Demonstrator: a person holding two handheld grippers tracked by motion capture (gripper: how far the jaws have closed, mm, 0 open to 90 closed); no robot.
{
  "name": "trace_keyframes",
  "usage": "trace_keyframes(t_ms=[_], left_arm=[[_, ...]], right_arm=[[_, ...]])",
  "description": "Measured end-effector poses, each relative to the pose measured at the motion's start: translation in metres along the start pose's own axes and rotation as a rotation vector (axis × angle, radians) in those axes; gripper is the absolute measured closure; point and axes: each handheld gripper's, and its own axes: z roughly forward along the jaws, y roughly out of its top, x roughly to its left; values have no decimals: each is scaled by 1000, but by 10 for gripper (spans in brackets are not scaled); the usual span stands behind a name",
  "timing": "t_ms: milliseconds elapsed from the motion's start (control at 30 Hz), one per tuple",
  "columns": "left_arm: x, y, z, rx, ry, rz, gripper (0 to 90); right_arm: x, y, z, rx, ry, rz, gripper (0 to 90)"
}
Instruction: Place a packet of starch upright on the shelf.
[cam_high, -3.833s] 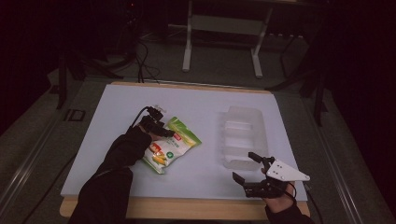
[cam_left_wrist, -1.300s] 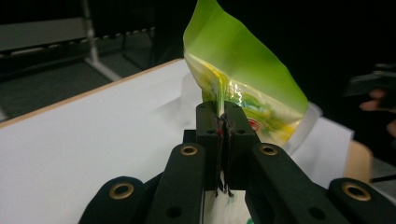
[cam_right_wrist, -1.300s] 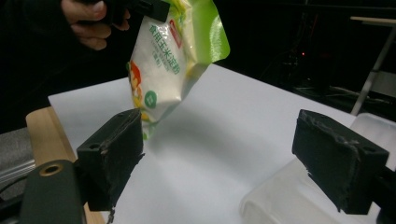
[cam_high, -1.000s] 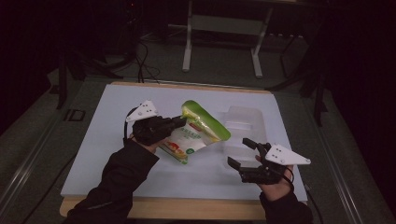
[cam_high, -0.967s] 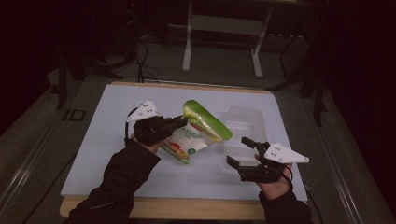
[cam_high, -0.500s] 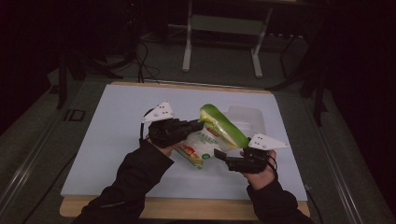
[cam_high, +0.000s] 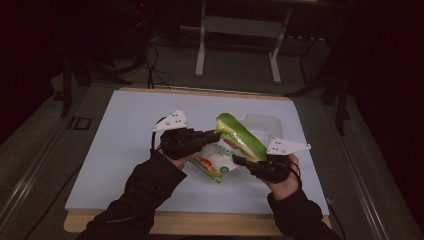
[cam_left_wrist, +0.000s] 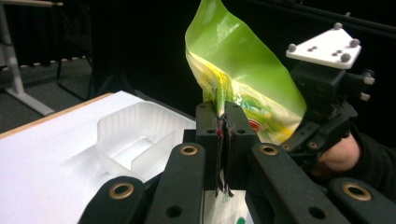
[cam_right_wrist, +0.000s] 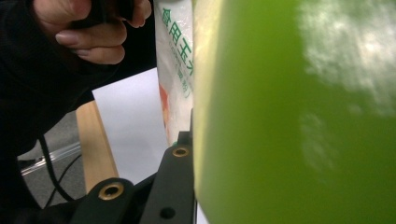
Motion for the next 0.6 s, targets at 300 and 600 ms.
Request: trace_keyframes(t_ms=[300, 600], left_arm=[[7, 9, -5, -47, -95, 47, 598], [15, -8, -18, -21, -55, 4, 161]], right_arm=[[2, 23, -17, 15, -60, -106, 830], [-12, 44, -46, -15, -98, -128, 830]])
